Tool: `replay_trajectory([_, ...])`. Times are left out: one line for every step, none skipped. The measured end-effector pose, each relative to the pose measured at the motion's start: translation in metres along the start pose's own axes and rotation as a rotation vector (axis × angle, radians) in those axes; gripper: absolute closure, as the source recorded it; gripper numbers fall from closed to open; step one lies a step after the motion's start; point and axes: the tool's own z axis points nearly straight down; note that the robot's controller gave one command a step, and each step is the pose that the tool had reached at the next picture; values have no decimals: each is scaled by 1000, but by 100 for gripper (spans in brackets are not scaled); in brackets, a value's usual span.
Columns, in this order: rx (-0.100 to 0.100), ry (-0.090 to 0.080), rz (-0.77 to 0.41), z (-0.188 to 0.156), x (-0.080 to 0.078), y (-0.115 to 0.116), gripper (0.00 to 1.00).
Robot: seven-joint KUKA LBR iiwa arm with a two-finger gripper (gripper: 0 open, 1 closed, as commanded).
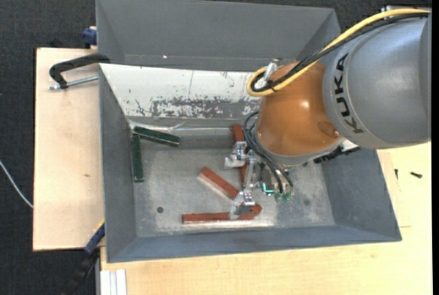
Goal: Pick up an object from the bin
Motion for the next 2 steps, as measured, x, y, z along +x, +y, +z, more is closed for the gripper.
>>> replay_trajectory([-1,-8,2,-4,-2,0,0])
replay_trajectory([-2,-9,69,63,-7,-22,100])
